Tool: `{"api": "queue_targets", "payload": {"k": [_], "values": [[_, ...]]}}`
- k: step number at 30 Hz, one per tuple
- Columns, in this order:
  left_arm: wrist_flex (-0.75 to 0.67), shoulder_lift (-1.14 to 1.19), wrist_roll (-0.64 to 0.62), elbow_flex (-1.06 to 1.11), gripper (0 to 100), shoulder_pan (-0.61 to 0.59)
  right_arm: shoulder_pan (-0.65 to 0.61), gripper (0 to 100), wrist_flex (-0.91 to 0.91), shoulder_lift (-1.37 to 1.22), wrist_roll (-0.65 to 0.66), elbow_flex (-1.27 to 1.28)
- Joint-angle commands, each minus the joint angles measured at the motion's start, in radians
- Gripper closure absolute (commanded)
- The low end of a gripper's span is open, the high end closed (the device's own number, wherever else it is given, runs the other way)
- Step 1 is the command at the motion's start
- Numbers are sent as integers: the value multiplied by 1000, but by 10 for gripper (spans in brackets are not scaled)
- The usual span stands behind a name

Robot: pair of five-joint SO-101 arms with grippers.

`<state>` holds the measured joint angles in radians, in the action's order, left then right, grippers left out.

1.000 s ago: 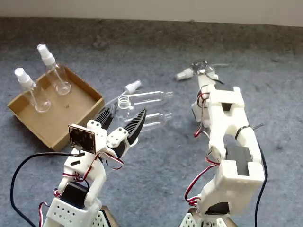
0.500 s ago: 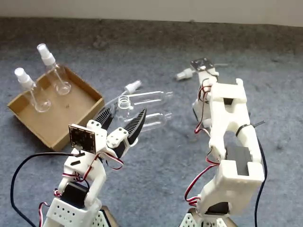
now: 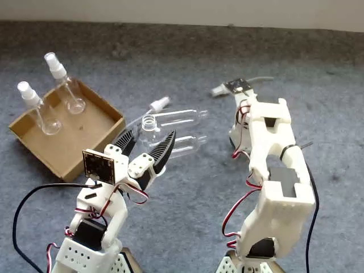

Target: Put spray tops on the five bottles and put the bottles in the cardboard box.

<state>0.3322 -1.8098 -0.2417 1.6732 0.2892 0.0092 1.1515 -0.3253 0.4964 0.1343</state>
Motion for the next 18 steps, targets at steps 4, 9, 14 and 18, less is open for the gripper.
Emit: {"api": "queue_targets", "payload": {"k": [4,9,14,18], "values": [[0,-12,-6,22,853,-13,-7,887,-16,18,11,-24],[0,-12,-6,22,853,-13,-5,991,-16,18,11,-24],[0,-12,-6,22,853,-8,-1,991,-4,27,11,-27],[0,-12,-6,22,853,-5,4,993,51,133,9,-50]]}}
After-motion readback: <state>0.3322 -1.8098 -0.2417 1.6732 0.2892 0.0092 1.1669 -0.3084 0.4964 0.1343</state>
